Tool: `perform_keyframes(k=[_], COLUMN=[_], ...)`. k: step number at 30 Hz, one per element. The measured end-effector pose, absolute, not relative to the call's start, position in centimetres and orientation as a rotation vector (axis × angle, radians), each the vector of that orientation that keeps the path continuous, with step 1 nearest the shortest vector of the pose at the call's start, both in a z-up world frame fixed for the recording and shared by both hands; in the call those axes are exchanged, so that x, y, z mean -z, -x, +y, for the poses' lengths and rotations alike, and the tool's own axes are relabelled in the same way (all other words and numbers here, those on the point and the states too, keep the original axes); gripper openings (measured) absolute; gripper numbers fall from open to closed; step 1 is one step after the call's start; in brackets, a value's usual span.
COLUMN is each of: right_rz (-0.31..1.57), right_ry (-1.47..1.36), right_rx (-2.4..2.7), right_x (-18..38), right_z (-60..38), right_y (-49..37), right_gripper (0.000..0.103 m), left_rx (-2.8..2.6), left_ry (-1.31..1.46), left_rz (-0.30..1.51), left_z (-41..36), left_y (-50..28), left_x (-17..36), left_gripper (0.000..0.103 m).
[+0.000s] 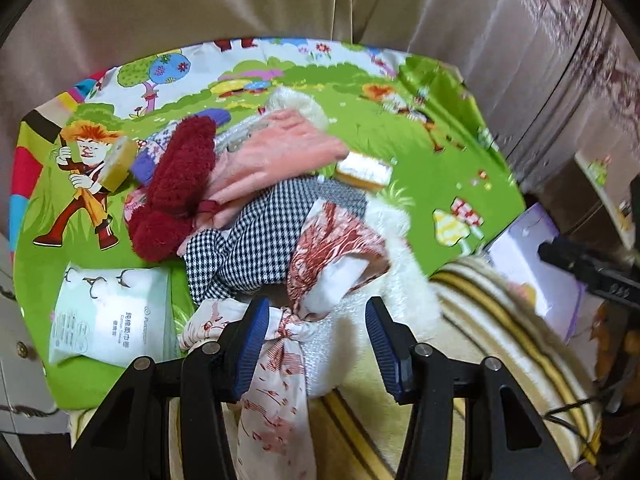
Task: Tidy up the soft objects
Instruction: 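Move both open tools back over the pile of soft items, then grasp the white floral scarf with the left tool while the right tool grasps the orange-white box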
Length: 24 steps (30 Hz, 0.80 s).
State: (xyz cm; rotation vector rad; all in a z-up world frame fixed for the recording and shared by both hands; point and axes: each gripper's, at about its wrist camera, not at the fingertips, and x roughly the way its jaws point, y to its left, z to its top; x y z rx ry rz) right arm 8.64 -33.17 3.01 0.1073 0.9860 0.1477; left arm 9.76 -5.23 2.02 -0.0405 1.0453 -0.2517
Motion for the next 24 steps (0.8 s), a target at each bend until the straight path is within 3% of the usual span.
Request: perform_keyframes(k=[3, 5, 8, 24], right_rz=[0.994, 0.996, 0.994, 0.973], right_ry=[-0.071, -0.048, -0.01, 0.202], right_rx=[-0.173, -0.189, -0.212, -0.302], right_x=[-2.8, -2.8, -2.6, -1.4], right_z=[-31.8, -30.9, -29.5, -22.1], right_y=[-9.5, -10.2, -11.4, -17.9], right_gripper=[0.087, 0.087, 0.087, 0.087], left_rx=[0.247, 0.237, 0.241, 0.341], left_ry=[0.006, -0.004, 0.025, 0.393], left_rz=[1.062, 1.065, 1.045, 0.888], left_z=[-5.4, -5.3, -4.6, -1.5], left_y=[-10.3, -10.3, -10.1, -10.0], left_x=[-0.9, -0.5, -0.9, -4.5], left_gripper=[0.05, 0.032, 0.027, 0.025])
